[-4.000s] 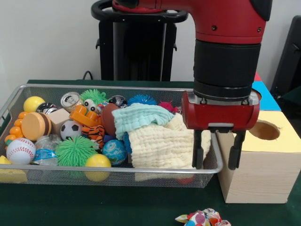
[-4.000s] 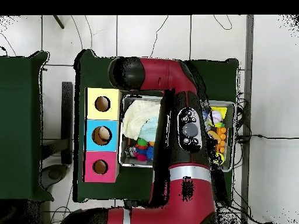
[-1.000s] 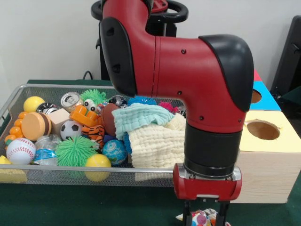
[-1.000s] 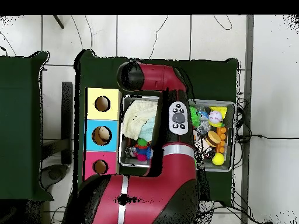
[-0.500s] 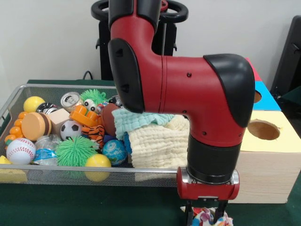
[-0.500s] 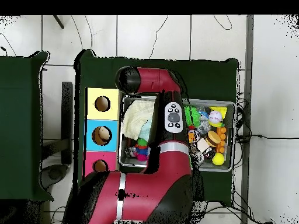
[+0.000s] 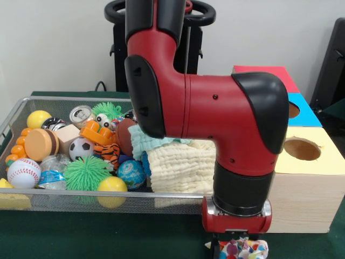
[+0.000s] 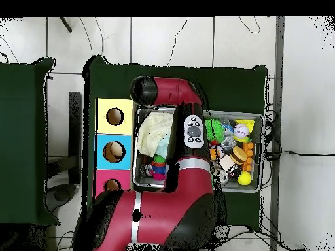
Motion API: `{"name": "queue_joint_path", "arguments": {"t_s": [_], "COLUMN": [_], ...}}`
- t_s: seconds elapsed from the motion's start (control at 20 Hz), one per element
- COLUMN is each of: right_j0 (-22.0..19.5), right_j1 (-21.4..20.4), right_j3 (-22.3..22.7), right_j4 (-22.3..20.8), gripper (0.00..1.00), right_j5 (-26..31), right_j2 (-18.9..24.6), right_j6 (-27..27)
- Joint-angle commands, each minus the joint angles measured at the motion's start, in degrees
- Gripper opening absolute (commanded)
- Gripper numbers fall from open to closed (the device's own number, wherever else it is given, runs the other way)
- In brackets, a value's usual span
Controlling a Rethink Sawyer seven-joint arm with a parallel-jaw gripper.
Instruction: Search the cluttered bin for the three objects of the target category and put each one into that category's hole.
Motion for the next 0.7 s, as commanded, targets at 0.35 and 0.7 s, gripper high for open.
{"name": "queue_joint_path", "arguments": {"t_s": [0.35,0.7], "right_j0": [0.47,0.37], "right_j1": [2.96,3.24], "right_j3": [-1.43,-1.96], "right_j4": [0.11,0.07], "gripper": [0.00,0.00], "right_j5": [6.64,7.01], "right_j2": [1.23,1.23], "right_j6": [4.69,4.26]}}
